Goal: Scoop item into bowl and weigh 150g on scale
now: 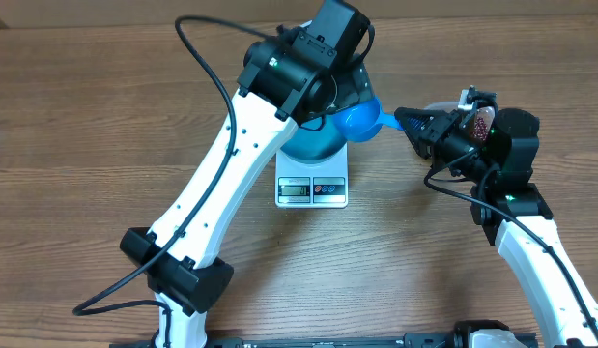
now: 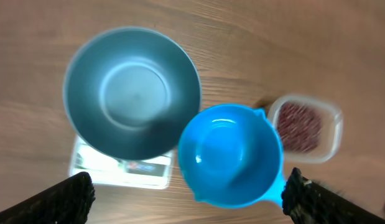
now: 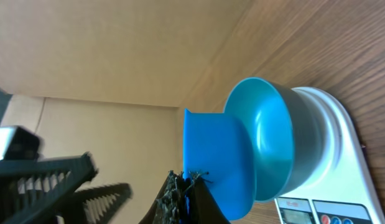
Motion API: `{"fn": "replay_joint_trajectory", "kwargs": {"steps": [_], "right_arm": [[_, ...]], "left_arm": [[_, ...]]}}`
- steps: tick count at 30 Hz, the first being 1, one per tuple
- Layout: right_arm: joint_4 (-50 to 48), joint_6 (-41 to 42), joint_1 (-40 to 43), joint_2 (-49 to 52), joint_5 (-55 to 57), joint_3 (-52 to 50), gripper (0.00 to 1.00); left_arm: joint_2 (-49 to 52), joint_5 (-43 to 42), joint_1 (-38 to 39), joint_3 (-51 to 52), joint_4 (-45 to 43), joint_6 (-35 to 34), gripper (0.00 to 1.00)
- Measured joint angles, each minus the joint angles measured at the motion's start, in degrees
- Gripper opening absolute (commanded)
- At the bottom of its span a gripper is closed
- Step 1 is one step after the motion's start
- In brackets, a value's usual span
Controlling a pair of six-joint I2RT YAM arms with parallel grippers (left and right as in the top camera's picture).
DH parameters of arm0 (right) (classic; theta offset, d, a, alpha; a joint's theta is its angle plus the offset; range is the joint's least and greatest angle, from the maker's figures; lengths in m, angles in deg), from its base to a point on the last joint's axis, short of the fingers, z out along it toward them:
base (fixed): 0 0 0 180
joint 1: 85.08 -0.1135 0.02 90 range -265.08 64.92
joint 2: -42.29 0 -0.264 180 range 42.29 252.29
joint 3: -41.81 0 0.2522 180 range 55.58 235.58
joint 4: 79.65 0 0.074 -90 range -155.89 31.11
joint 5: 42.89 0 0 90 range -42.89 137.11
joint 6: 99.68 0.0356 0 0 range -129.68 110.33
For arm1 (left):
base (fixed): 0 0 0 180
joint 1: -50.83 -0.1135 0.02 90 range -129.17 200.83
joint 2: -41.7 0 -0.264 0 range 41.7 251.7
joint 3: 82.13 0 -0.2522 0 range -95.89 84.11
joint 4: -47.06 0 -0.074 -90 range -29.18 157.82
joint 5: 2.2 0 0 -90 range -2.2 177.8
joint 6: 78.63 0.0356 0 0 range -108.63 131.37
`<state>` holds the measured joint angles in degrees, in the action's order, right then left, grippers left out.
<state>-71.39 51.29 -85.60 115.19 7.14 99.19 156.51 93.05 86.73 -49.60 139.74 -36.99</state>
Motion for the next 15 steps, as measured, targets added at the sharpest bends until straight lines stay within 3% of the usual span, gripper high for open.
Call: {"fn": "replay_joint_trajectory", "kwargs": {"steps": [3, 7, 15], "right_arm": [[1.5, -1.4, 0.0, 0.0, 0.9, 0.0, 0.04], [4.4, -3.3, 0.1, 0.0, 3.0, 0.0, 0.04], [5.8, -7.4, 3.6, 0.0, 2.9, 0.0, 0.04]], "left_arm": [[-0.2, 1.0, 0.0, -0.2, 0.9, 11.3, 1.00], [-0.2, 3.2, 0.0, -0.2, 3.1, 20.4, 0.99], [-0.5, 10.8, -1.2, -0.2, 6.8, 23.1, 1.00]]}}
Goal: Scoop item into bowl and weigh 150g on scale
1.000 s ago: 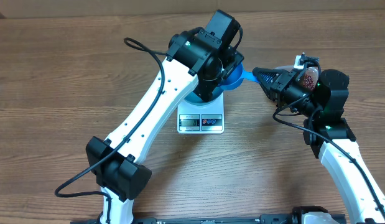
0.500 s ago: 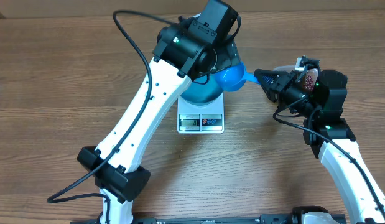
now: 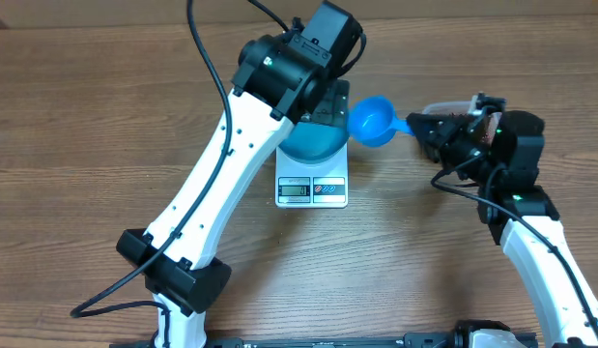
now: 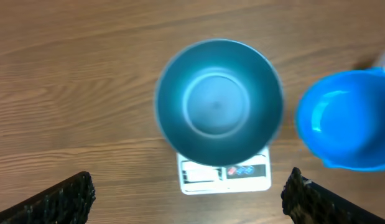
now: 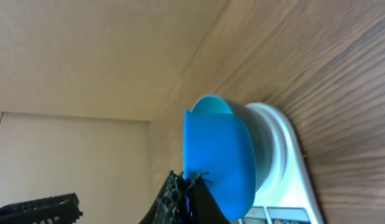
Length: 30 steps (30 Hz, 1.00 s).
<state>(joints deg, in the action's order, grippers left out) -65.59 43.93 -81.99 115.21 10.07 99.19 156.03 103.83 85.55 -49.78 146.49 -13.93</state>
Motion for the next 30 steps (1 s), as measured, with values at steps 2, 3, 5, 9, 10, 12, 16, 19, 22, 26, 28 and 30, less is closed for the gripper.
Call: {"fn": "replay_joint_trajectory", "kwargs": {"steps": [2, 3, 5, 9, 10, 12, 16, 19, 22, 26, 28, 30], "right_arm": [[0.0, -0.9, 1.5, 0.0, -1.5, 0.0, 0.04], [0.0, -1.2, 2.3, 0.0, -2.4, 0.0, 0.04], [0.0, -1.6, 3.5, 0.0, -3.9, 0.0, 0.04], [0.0, -2.7, 5.4, 0.0, -7.1, 0.0, 0.04], [0.0, -3.1, 5.7, 0.0, -8.0, 0.0, 0.04], [0.0, -3.8, 5.9, 0.0, -9.4, 0.0, 0.04], [0.1, -4.6, 6.0, 0.0, -11.2, 0.0, 0.04], [0.1, -4.9, 6.0, 0.0, -11.9, 0.0, 0.04], [0.1, -5.2, 6.0, 0.0, -12.3, 0.0, 0.04], [0.1, -5.4, 6.0, 0.0, -12.6, 0.0, 0.04], [0.1, -5.5, 6.0, 0.0, -12.7, 0.0, 0.04], [0.0, -5.6, 6.0, 0.0, -12.8, 0.0, 0.04]], "left_arm": [[-0.5, 0.7, -0.9, 0.0, 0.0, 0.5, 1.00], [-1.0, 1.0, -1.5, 0.0, 0.1, 1.0, 1.00], [-1.9, 1.2, -2.6, 0.0, 0.1, 2.0, 1.00], [-4.3, -0.2, -5.5, 0.0, 0.1, 4.8, 1.00], [-4.6, -1.0, -6.3, -0.1, 0.2, 5.5, 1.00], [-5.1, -2.8, -8.2, -0.2, 0.2, 6.7, 1.00], [-5.1, -8.2, -11.7, -0.2, 0.3, 9.9, 1.00], [-5.1, -12.0, -13.8, -0.2, 0.4, 12.2, 1.00], [-5.1, -15.1, -15.2, -0.2, 0.5, 13.8, 1.00], [-5.1, -18.1, -16.6, -0.2, 0.9, 15.5, 1.00], [-5.1, -18.9, -17.2, -0.2, 1.2, 16.2, 0.99], [-5.1, -19.5, -17.7, -0.2, 1.2, 16.5, 1.00]]}}
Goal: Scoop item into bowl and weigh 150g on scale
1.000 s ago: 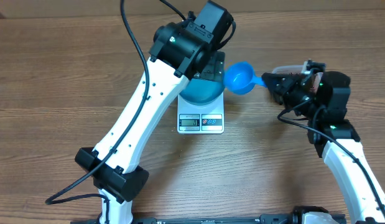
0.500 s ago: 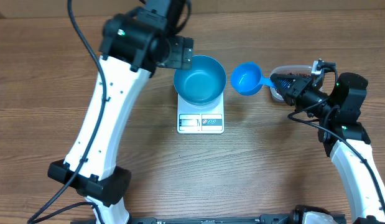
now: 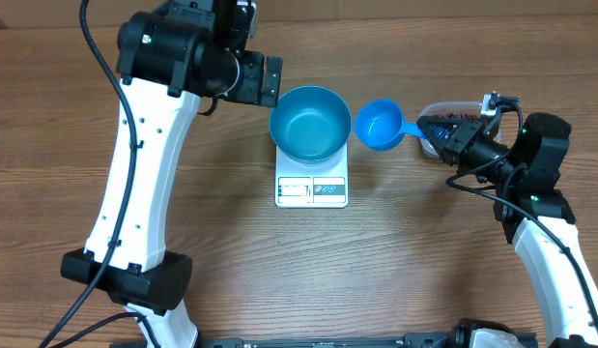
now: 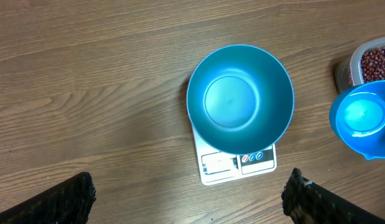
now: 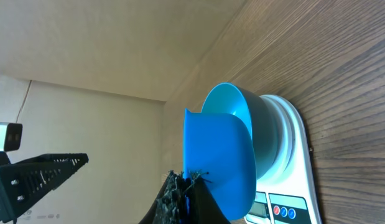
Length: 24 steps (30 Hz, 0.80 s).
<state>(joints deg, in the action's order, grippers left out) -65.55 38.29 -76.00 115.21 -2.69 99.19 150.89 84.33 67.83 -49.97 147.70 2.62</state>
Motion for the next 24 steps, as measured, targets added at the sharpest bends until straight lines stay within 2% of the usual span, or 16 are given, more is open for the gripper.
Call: {"fn": "replay_joint_trajectory", "kwargs": {"steps": [8, 17, 24], "right_arm": [[0.5, -1.5, 0.0, 0.0, -1.0, 0.0, 0.04], [0.6, -2.8, 0.0, 0.0, -1.0, 0.0, 0.04], [0.7, -3.7, 0.0, 0.0, -1.0, 0.0, 0.04]], "left_arm": [[0.0, -1.2, -1.0, 3.7, -0.5, 0.4, 1.00], [0.0, -2.1, -1.0, 13.0, -4.9, 1.4, 1.00], [0.0, -3.3, -1.0, 16.2, -8.8, 1.7, 1.00]]}}
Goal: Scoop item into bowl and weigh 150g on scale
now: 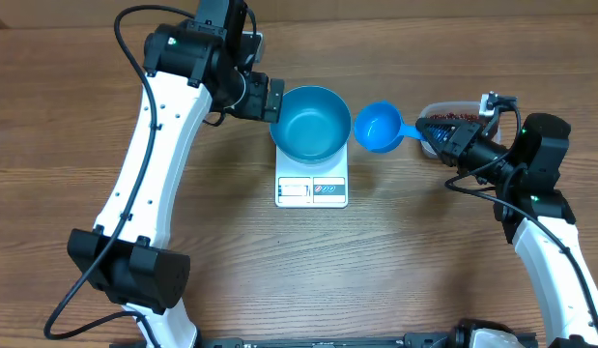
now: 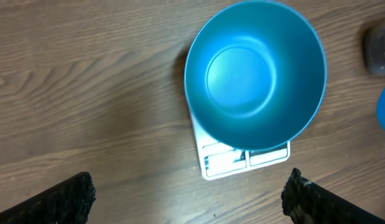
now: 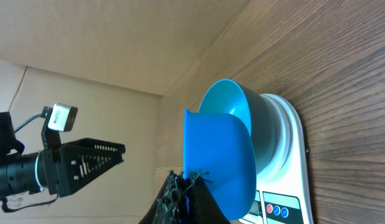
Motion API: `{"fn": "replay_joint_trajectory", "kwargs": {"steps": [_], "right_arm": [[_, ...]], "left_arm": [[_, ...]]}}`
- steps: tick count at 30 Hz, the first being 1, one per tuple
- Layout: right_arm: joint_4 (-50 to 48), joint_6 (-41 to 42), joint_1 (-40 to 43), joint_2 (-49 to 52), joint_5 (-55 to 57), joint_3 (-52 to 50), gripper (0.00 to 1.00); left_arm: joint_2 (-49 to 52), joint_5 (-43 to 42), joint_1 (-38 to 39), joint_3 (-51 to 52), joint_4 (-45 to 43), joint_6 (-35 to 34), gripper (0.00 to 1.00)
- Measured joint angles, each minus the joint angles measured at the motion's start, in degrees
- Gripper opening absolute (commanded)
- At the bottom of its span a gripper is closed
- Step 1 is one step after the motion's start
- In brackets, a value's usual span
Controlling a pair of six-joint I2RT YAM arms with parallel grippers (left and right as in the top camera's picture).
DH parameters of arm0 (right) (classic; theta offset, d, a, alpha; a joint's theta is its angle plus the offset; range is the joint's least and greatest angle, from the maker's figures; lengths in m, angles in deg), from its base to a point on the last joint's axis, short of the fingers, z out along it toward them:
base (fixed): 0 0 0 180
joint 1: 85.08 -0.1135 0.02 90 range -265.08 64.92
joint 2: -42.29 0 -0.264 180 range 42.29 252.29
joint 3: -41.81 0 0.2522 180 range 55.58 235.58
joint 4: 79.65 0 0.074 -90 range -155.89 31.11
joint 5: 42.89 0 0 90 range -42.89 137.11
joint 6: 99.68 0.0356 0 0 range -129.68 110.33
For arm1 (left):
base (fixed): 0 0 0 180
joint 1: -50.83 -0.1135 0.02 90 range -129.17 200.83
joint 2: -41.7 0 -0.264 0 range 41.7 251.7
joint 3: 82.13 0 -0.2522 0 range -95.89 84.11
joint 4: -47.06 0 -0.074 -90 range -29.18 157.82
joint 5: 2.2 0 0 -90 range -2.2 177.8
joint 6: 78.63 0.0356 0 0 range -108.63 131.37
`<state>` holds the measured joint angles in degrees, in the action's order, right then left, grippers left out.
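An empty teal bowl [image 1: 311,123] sits on the white scale [image 1: 312,190], whose display faces the front. My right gripper [image 1: 436,132] is shut on the handle of an empty blue scoop [image 1: 379,127], held level just right of the bowl. A clear container of red beans [image 1: 451,118] lies behind that gripper, partly hidden. My left gripper [image 1: 260,97] is open beside the bowl's left rim, holding nothing. In the left wrist view the bowl [image 2: 254,76] and scale [image 2: 245,160] lie ahead of the spread fingers [image 2: 61,199]. In the right wrist view the scoop [image 3: 220,165] stands before the bowl [image 3: 239,109].
Brown wooden tabletop [image 1: 105,222] all round. A beige wall [image 3: 105,43] shows in the right wrist view, with the left arm's gripper [image 3: 74,163] at the left.
My left gripper has come lower and nearer the bowl's left rim, so the bowl looks larger in its view. The right gripper and scoop have barely moved.
My left arm hung over the bowl, hiding it, with the scoop at the bowl's right edge. Then the arm shifted and the scoop drew right. Later the left gripper was left of the bowl, open, with the scoop beside the bowl; now that gripper sits closer to the rim.
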<state>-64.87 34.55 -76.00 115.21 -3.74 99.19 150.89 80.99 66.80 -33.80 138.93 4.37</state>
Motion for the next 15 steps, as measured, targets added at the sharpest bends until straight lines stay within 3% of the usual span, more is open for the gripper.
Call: {"fn": "replay_joint_trajectory", "kwargs": {"steps": [15], "right_arm": [[1.1, -0.6, 0.3, 0.0, 0.0, 0.0, 0.04]], "left_arm": [[0.0, -1.4, 0.0, 2.2, 1.1, 1.7, 0.99]]}}
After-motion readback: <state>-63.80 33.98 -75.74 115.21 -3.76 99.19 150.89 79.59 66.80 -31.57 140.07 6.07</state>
